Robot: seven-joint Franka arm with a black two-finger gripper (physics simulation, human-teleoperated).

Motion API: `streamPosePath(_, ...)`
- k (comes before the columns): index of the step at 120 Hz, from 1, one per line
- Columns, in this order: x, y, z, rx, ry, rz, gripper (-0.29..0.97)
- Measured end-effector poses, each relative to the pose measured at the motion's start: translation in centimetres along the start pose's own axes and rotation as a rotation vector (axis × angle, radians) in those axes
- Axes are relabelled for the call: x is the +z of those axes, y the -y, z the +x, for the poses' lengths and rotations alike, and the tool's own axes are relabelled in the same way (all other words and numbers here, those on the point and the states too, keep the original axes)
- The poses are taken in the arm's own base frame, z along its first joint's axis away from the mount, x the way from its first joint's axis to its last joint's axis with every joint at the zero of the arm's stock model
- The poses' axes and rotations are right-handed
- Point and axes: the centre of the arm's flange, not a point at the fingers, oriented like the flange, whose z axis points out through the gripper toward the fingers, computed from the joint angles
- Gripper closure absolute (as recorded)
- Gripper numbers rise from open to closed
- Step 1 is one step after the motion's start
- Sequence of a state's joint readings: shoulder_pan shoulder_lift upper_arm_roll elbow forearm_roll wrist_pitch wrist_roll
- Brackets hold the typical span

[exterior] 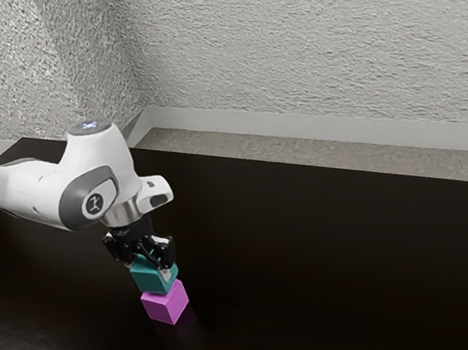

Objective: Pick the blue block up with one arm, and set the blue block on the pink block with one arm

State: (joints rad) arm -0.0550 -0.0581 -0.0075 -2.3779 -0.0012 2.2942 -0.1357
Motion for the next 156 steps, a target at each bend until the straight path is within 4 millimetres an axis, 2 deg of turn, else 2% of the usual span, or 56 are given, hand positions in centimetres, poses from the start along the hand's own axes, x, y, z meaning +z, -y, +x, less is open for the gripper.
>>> streamPosePath(31,0.2,0.3,-0.3,0.031,0.002,-0.001,0.32)
streamPosePath(54,0.1,0.2,-0.3,0.046,0.002,-0.011,0.14)
streamPosePath(61,-0.8,0.2,-0.3,0.053,-0.017,-0.012,0.10)
streamPosePath(75,-9.1,-0.6,-0.6,0.101,-0.187,-0.002,0.06)
streamPosePath(86,-17.1,-2.3,1.1,0.110,-0.311,-0.009,0.04)
streamPosePath(94,-26.0,-5.1,1.6,0.042,-0.398,-0.066,0.03)
streamPosePath(98,-31.8,-5.6,1.5,-0.029,-0.436,-0.100,0.02)
streamPosePath(101,-35.4,-5.5,1.0,-0.087,-0.447,-0.120,0.02)
streamPosePath(104,-38.0,-4.9,0.3,-0.148,-0.446,-0.130,0.02)
streamPosePath(107,-39.3,-3.9,-0.1,-0.215,-0.425,-0.129,0.02)
streamPosePath(110,-39.4,-2.9,-0.4,-0.283,-0.390,-0.116,0.02)
streamPosePath(116,-38.0,0.0,0.2,-0.433,-0.305,-0.070,0.01)
streamPosePath(122,-35.2,2.9,1.1,-0.582,-0.206,-0.034,0.01)
streamPosePath(133,-31.3,6.2,2.0,-0.789,-0.077,0.021,0.01)
streamPosePath(142,-29.3,6.7,2.0,-0.899,-0.020,0.050,0.00)
streamPosePath(156,-29.3,5.5,1.4,-1.013,-0.007,0.043,0.00)
